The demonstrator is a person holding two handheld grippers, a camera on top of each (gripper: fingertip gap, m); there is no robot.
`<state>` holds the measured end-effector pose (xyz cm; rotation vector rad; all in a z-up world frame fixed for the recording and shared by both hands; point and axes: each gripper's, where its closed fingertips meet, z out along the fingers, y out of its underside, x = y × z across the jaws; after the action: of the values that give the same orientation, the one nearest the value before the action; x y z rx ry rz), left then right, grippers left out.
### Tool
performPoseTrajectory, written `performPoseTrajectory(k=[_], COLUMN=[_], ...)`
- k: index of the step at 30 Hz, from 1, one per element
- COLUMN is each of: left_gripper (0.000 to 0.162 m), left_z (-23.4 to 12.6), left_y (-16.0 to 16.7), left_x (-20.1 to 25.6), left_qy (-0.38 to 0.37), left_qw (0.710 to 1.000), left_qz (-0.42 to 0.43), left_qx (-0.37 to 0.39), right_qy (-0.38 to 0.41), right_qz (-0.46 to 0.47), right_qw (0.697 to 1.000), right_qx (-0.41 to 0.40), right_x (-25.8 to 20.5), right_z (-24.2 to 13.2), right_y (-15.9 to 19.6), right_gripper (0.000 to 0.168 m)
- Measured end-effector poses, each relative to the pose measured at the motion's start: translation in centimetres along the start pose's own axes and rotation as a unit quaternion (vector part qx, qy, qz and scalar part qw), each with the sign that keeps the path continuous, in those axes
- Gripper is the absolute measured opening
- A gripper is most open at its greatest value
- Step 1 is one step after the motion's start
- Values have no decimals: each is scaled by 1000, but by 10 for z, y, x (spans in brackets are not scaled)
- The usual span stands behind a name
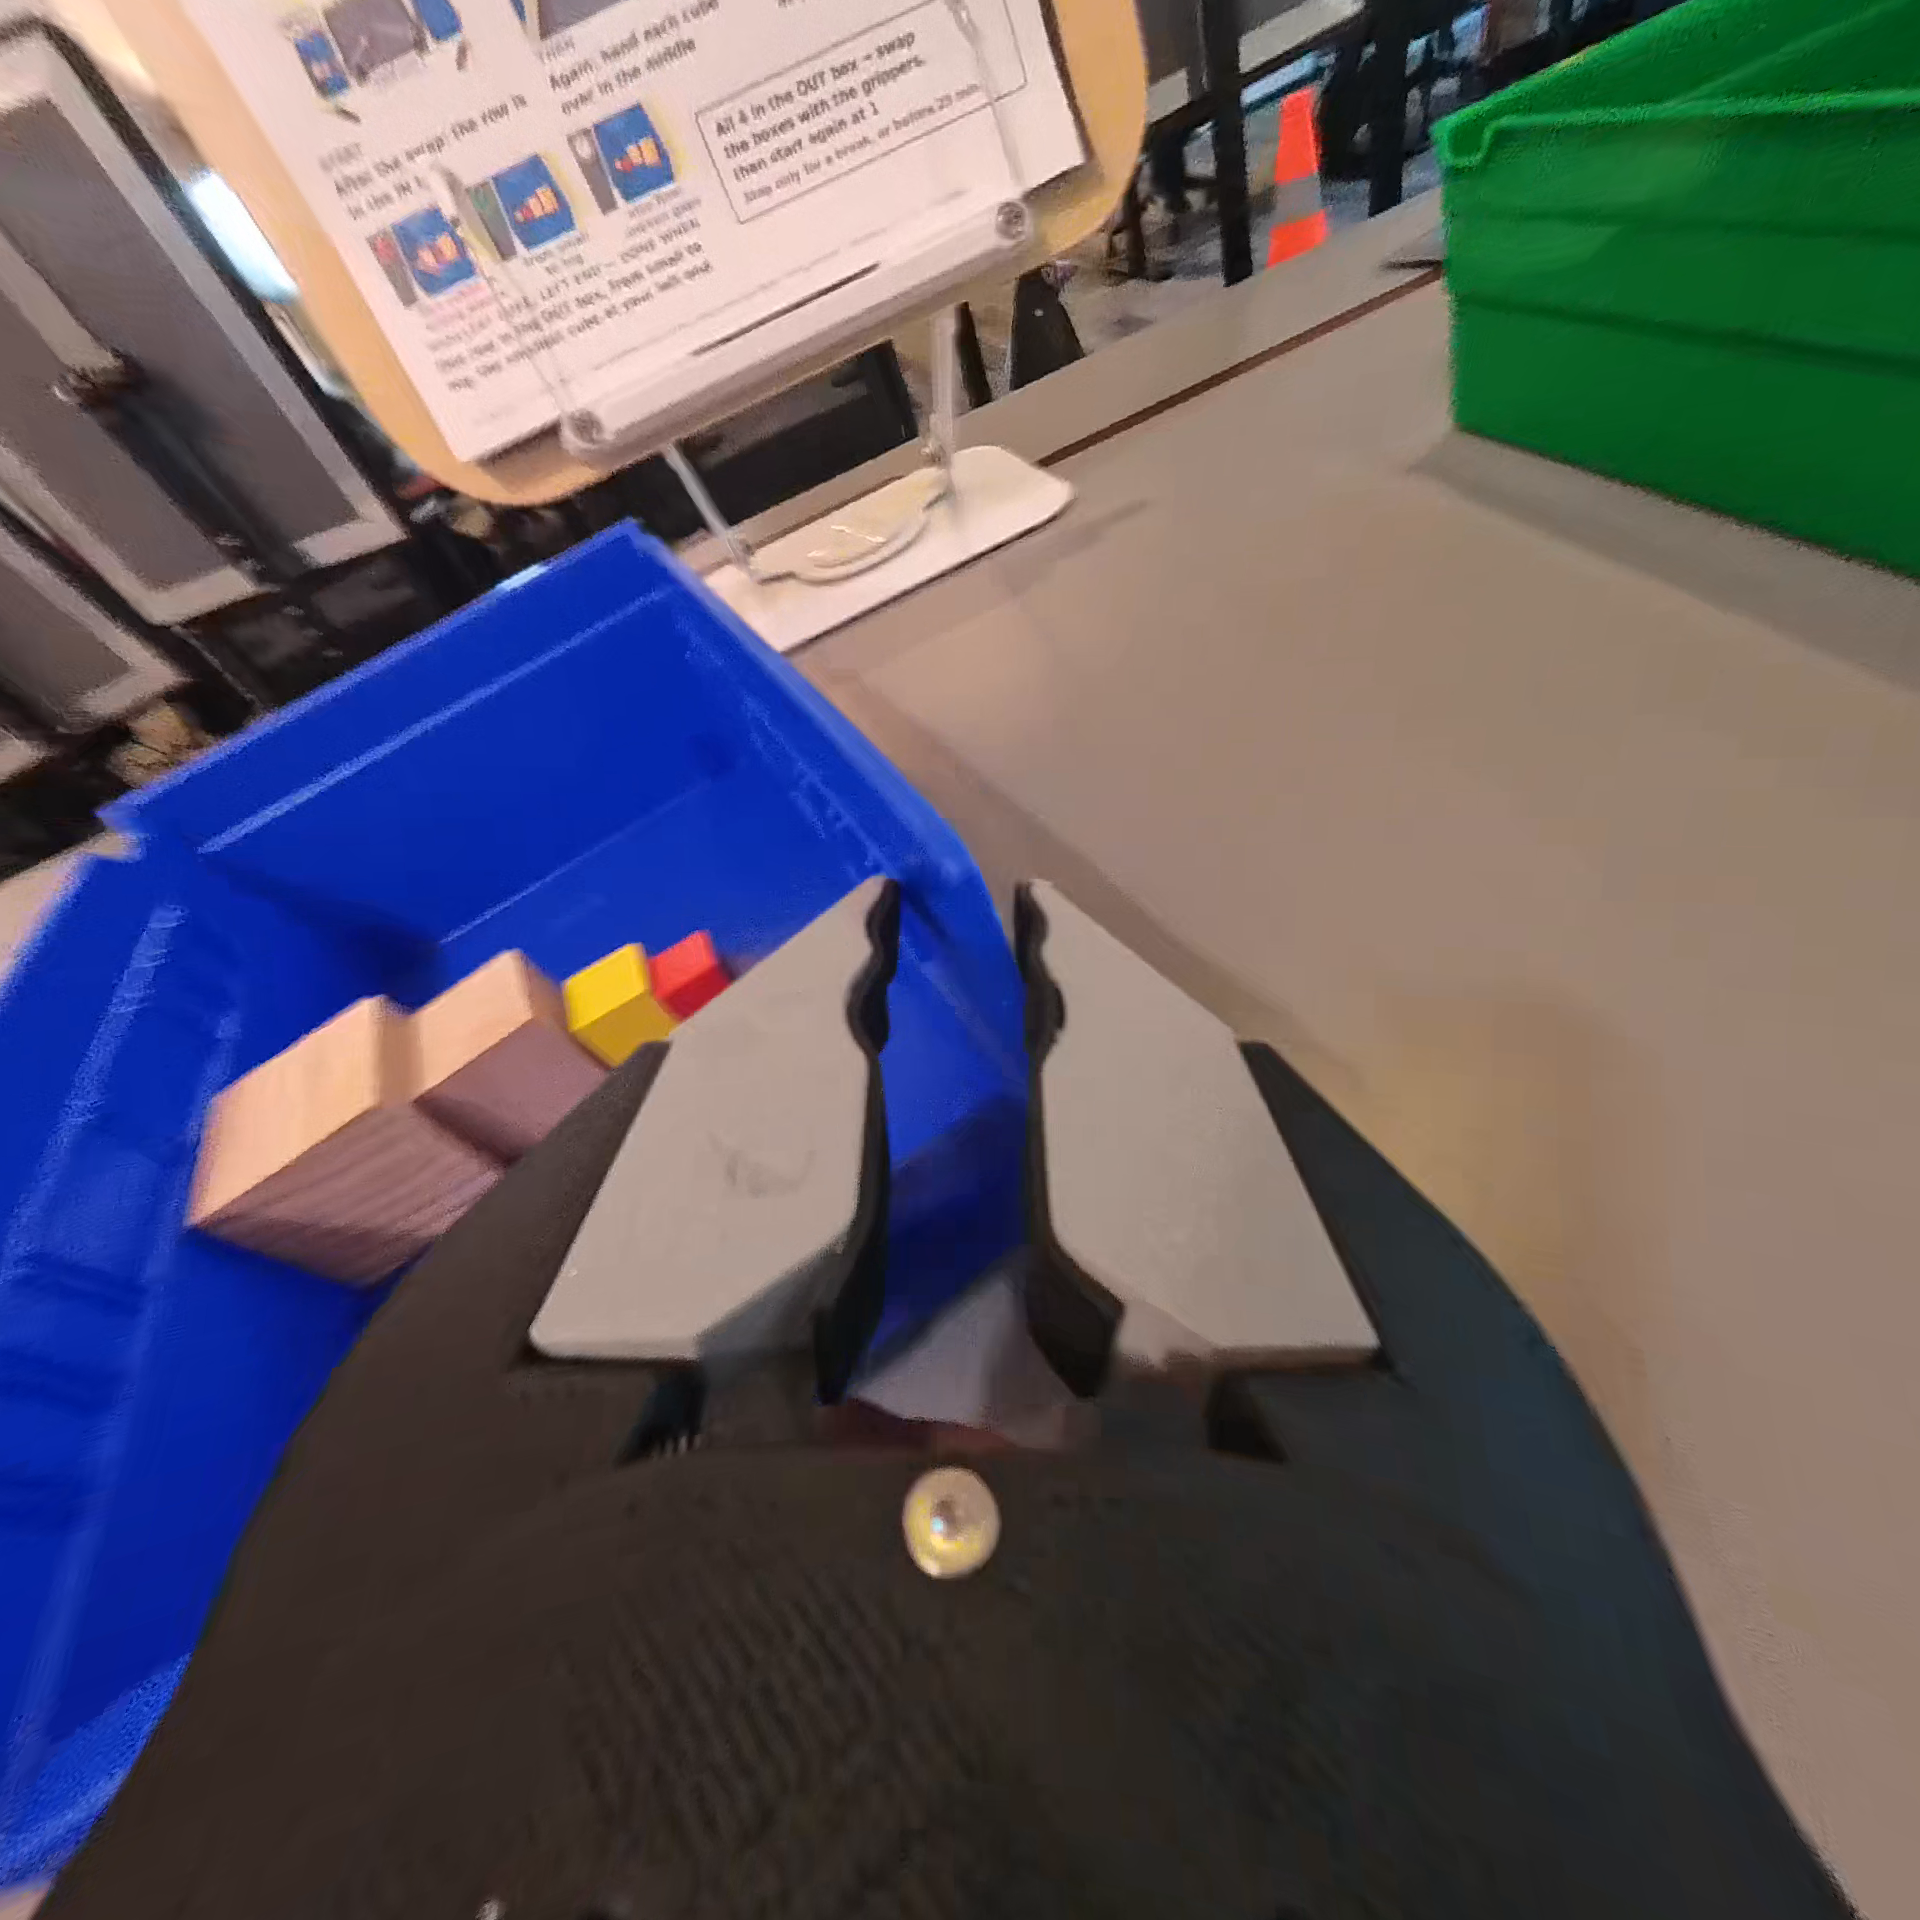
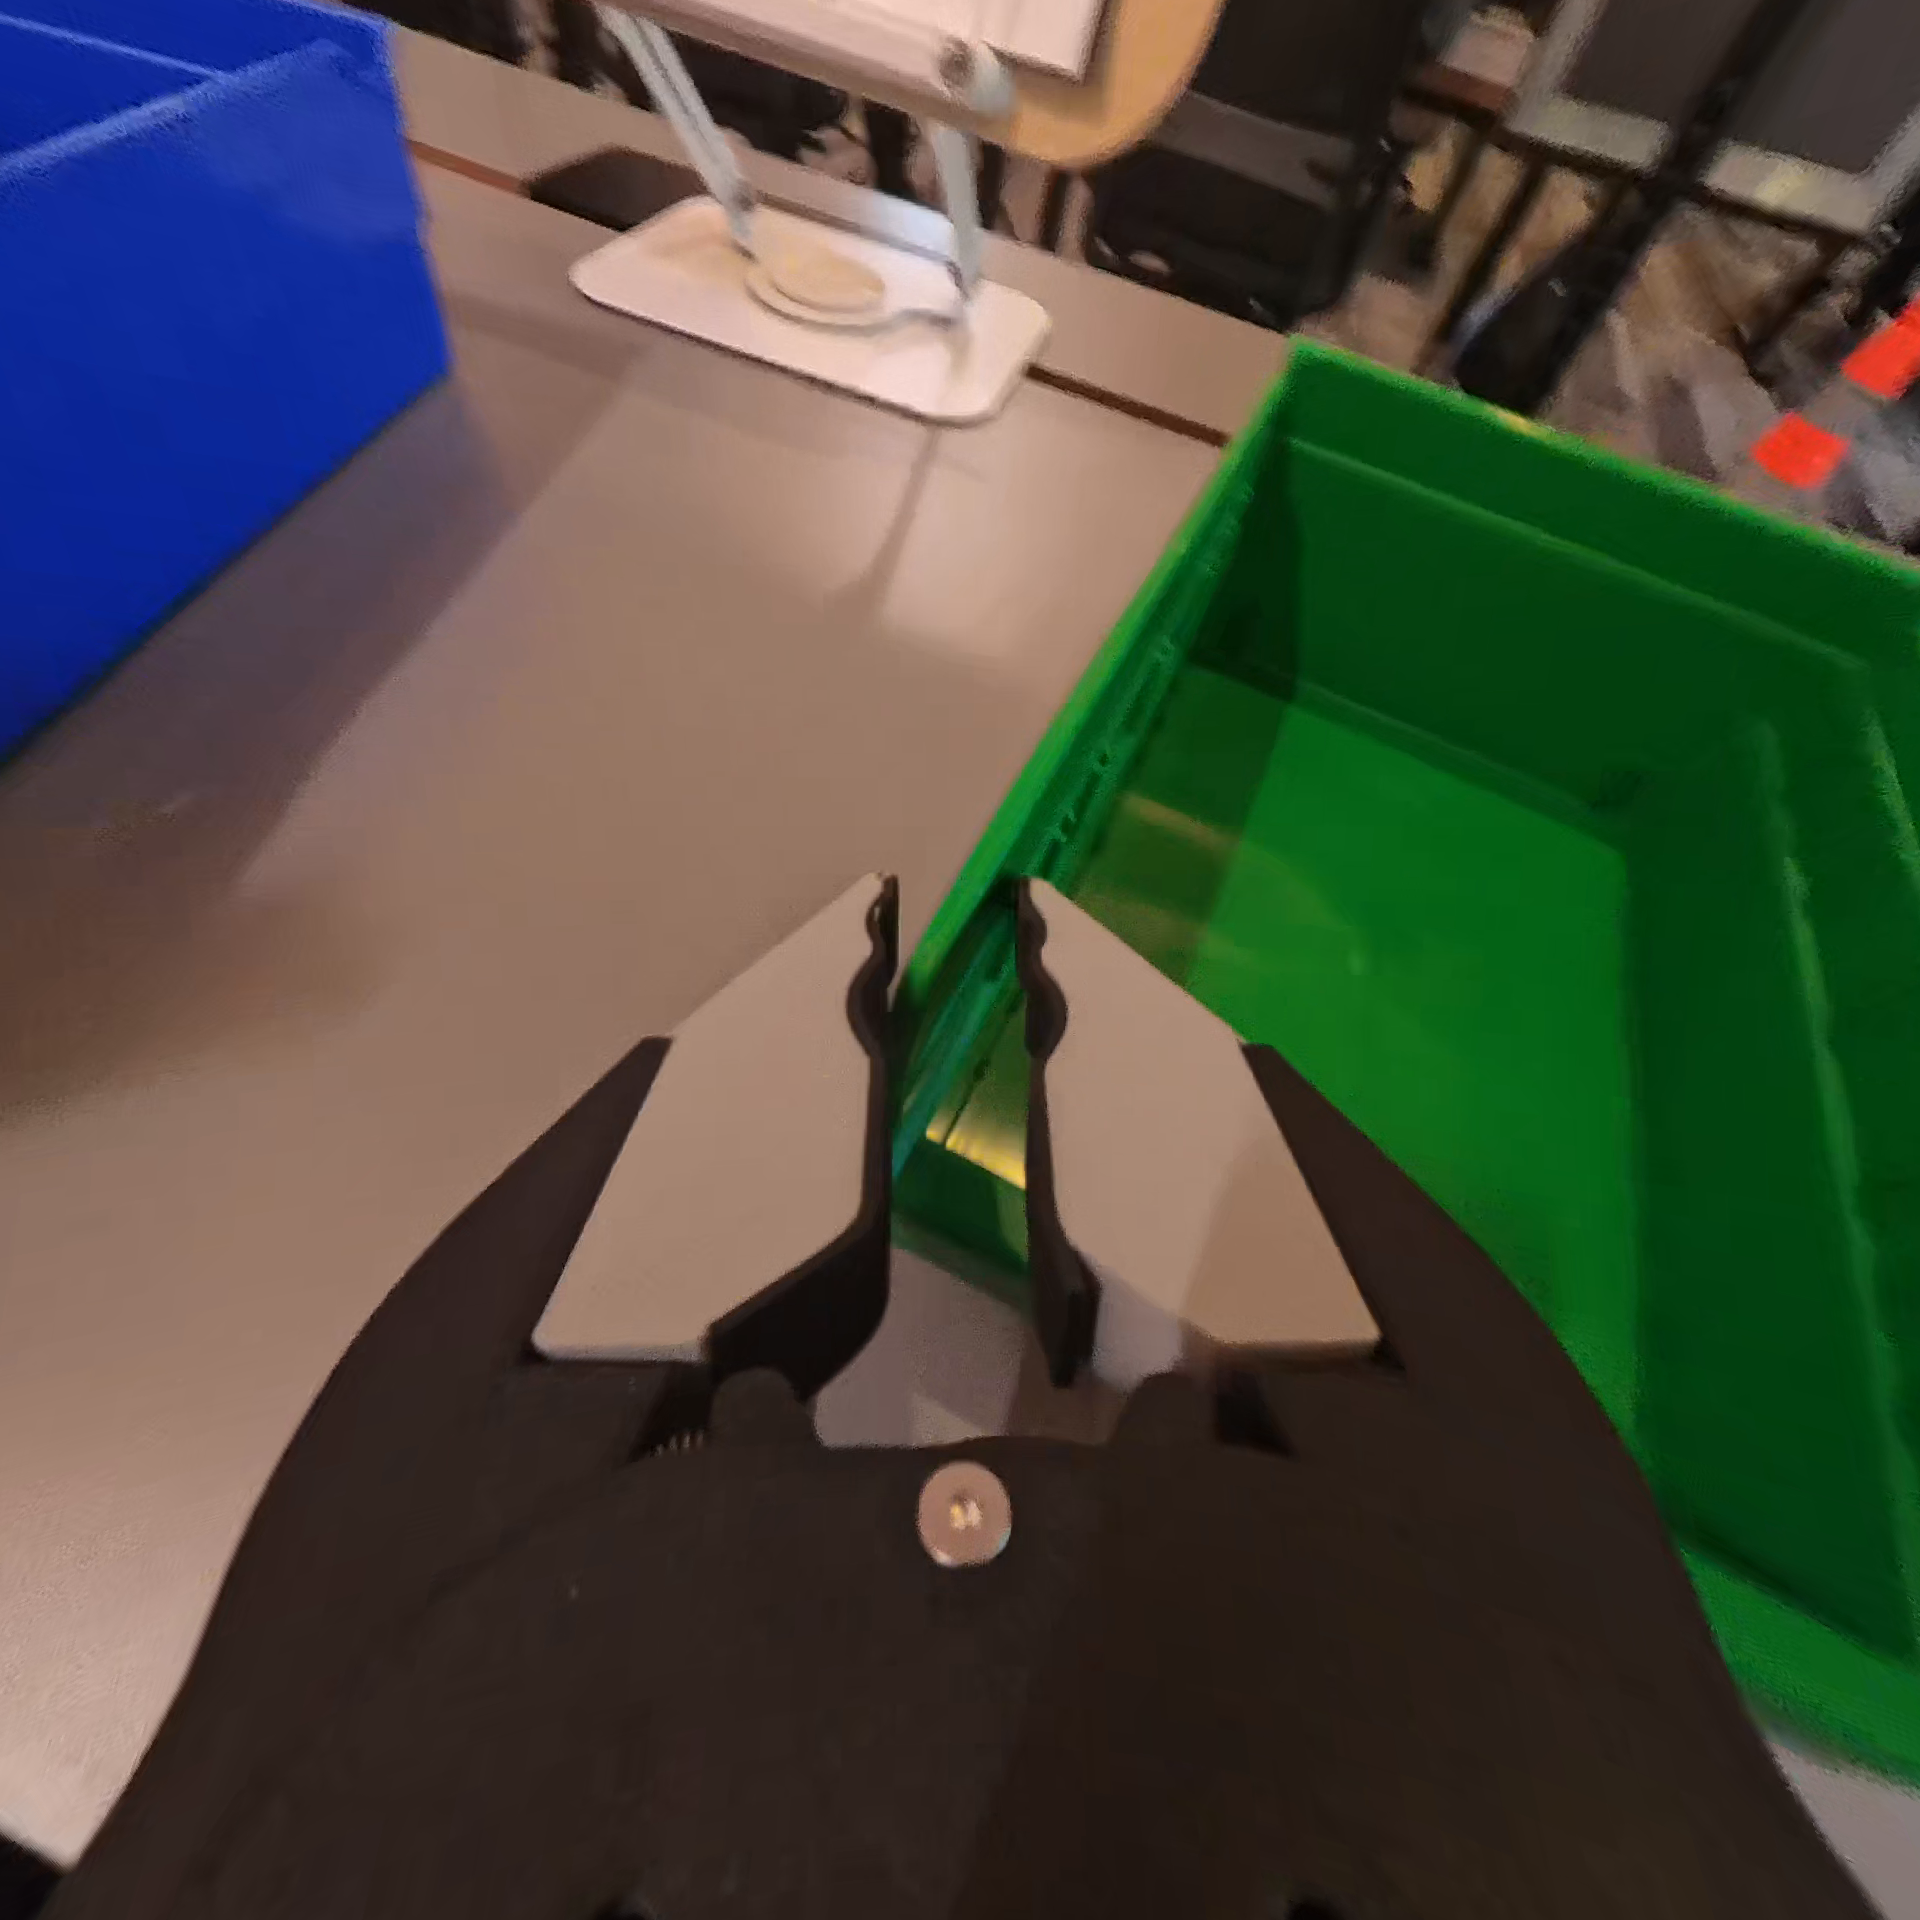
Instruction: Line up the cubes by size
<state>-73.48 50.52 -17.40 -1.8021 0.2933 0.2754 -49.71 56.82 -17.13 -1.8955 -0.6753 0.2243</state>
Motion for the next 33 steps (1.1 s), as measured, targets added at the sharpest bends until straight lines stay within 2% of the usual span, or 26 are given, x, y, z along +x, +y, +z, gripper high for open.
performPoseTrajectory(k=[2,6,10,12,14,20,25,29,33], left_gripper=[13,3,1,3,2,0,1,0,0], left_z=[7,23,6,-15,-41,-99,-93,-79,-63], left_y=[-4,9,53,69,78,95,93,93,88], left_x=[-23,-84,-145,-166,-173,-188,-197,-197,-194], left_qy=[-45,-73,-58,-73,-76,-127,-132,-112,-102], left_qw=[999,997,992,991,991,989,989,991,992], left_qz=[29,-7,-96,-101,-97,-68,-60,-60,-64], left_qx=[-8,-37,-60,-53,-50,-41,-41,-41,-37], right_qy=[-7,34,40,56,74,59,110,150,166], right_qz=[23,17,41,34,20,51,98,99,91], right_qw=[1000,998,998,997,997,997,988,983,981], right_qx=[-17,-50,-39,-34,-31,-1,37,26,44], right_x=[2,22,35,42,48,42,55,73,62], right_z=[19,42,30,15,-3,-41,-31,-27,-21], right_y=[-7,-14,-9,0,10,24,16,21,6], right_gripper=[22,16,10,6,0,0,1,0,0])
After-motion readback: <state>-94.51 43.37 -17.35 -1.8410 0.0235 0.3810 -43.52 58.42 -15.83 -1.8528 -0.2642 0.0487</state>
